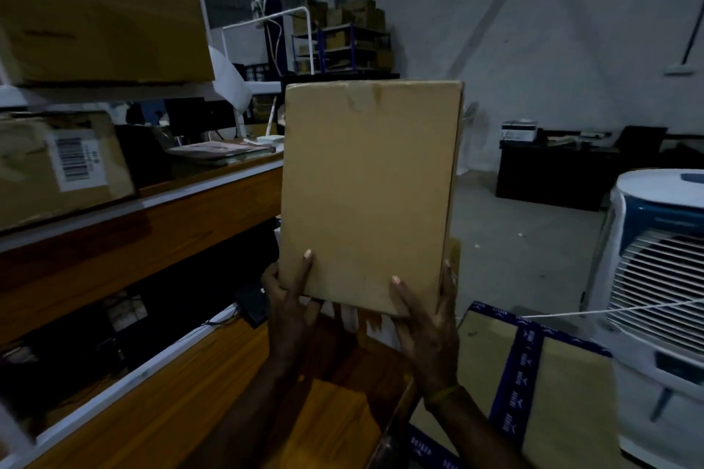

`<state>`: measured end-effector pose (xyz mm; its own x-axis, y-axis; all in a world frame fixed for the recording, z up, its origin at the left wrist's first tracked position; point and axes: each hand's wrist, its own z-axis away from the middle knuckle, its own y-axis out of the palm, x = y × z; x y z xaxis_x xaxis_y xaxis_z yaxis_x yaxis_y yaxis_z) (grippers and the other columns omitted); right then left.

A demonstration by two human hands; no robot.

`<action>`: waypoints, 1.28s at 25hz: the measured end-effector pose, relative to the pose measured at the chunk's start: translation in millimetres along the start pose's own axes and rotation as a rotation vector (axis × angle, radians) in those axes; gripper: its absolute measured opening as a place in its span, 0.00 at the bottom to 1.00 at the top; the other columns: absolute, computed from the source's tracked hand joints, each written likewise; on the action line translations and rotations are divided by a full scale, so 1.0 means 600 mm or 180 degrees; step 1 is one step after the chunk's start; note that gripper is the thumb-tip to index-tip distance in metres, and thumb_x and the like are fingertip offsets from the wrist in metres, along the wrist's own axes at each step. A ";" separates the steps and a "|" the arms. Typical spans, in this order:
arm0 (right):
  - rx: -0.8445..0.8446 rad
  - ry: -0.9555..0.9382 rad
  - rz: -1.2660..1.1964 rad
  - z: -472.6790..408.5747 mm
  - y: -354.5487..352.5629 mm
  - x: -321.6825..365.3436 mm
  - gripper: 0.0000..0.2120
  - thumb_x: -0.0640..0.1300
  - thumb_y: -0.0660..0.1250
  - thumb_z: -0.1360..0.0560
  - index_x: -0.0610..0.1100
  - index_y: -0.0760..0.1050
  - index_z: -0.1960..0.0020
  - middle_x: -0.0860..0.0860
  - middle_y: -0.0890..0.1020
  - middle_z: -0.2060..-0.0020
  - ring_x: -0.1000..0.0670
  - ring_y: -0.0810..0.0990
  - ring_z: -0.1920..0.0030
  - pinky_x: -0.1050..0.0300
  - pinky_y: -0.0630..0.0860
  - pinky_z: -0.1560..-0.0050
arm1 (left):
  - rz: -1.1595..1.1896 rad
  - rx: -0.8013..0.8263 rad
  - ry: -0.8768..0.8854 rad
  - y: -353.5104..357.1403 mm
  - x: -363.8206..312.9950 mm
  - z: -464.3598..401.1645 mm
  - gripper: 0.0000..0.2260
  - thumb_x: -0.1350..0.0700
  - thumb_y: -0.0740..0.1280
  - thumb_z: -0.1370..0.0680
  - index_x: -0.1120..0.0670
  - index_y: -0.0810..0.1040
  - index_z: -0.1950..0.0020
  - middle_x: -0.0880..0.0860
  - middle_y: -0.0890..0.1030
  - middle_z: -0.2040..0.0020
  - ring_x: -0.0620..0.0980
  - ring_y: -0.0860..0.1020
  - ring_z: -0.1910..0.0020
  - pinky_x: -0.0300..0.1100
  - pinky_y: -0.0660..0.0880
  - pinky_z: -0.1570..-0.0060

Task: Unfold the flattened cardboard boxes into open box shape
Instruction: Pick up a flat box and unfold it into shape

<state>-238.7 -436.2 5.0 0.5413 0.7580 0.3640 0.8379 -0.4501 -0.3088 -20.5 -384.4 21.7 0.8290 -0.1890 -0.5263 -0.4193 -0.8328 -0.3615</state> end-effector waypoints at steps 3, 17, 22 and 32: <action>-0.0217 -0.0070 -0.0215 0.025 -0.044 0.068 0.39 0.36 0.78 0.33 0.60 0.68 0.29 0.41 0.54 0.22 0.37 0.52 0.22 0.37 0.73 0.36 | -0.0001 -0.0345 0.0101 -0.076 -0.034 0.042 0.34 0.59 0.67 0.29 0.38 0.64 0.25 0.60 0.60 0.31 0.52 0.63 0.36 0.47 0.72 0.41; 0.0217 0.0278 -0.1390 -0.009 -0.148 0.299 0.15 0.41 0.76 0.29 0.52 0.82 0.44 0.44 0.67 0.28 0.50 0.67 0.30 0.65 0.72 0.36 | -0.0002 -0.0865 -0.0460 -0.346 -0.174 0.154 0.20 0.57 0.78 0.29 0.47 0.81 0.38 0.58 0.62 0.29 0.52 0.61 0.28 0.53 0.72 0.32; 0.0726 0.0131 -0.1666 -0.012 -0.148 0.324 0.14 0.40 0.76 0.29 0.51 0.83 0.45 0.43 0.69 0.31 0.50 0.69 0.33 0.66 0.72 0.37 | -0.0117 -0.1066 -0.0698 -0.382 -0.179 0.211 0.18 0.55 0.76 0.27 0.45 0.80 0.39 0.56 0.62 0.31 0.50 0.63 0.30 0.50 0.72 0.32; 0.1807 0.0521 -0.1574 0.067 -0.131 0.285 0.14 0.41 0.69 0.23 0.51 0.80 0.39 0.43 0.62 0.26 0.48 0.60 0.28 0.66 0.58 0.33 | -0.1522 -0.0718 -0.1145 -0.366 -0.205 0.269 0.18 0.55 0.74 0.26 0.46 0.78 0.38 0.61 0.63 0.30 0.65 0.67 0.35 0.54 0.73 0.41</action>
<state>-215.0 -252.1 56.4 0.1536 0.7086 0.6887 0.8446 0.2677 -0.4637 -90.3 -94.5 41.6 0.7127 0.3846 -0.5867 0.0869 -0.8783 -0.4702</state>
